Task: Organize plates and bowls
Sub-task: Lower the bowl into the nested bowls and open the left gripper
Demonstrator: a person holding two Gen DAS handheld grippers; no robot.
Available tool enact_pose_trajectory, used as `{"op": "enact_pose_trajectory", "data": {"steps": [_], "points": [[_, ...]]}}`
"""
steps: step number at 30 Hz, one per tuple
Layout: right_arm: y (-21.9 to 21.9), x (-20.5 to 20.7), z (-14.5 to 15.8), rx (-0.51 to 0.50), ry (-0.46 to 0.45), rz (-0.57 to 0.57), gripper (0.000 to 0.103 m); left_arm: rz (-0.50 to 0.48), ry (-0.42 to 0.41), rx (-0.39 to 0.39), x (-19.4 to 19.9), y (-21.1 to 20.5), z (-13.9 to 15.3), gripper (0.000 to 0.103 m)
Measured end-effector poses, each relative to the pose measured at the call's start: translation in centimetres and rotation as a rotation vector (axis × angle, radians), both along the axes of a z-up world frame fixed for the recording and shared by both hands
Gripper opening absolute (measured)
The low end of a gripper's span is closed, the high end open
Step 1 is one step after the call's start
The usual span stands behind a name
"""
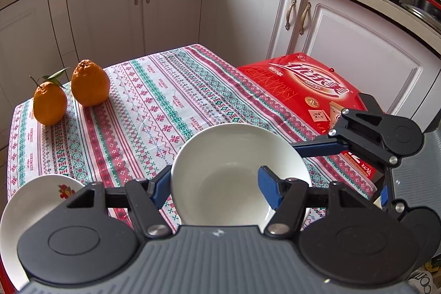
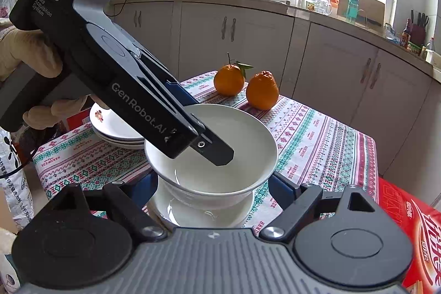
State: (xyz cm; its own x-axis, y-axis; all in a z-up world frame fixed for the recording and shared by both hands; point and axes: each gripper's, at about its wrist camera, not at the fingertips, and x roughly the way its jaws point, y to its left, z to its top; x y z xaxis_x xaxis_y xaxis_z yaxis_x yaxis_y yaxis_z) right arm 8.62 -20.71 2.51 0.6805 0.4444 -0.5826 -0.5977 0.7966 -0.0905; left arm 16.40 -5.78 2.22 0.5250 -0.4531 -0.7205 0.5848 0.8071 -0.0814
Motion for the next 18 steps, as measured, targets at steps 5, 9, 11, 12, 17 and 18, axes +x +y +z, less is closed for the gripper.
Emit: {"op": "enact_pose_trajectory", "data": {"steps": [5,9,11,12,17,18], "points": [[-0.2,0.0,-0.7,0.0,0.023,-0.002,0.09,-0.002,0.017,-0.002,0.1,-0.1,-1.0,0.065],[-0.3,0.2,-1.2,0.007,0.045,-0.003,0.09,-0.002,0.028,-0.003,0.3,-0.1,-1.5,0.065],[-0.4,0.2,-1.3,0.011,0.051,-0.001,0.09,-0.001,0.031,-0.003,0.3,0.0,-1.6,0.065],[-0.4,0.2,-1.4,0.013,0.053,0.001,0.09,-0.001,0.034,-0.005,0.3,0.1,-1.7,0.065],[-0.3,0.4,-1.7,0.017,0.07,0.006,0.09,0.001,0.041,-0.009,0.3,0.2,-2.0,0.065],[-0.2,0.4,-1.7,0.017,0.073,0.007,0.09,0.001,0.043,-0.01,0.3,0.3,-2.0,0.065]]}}
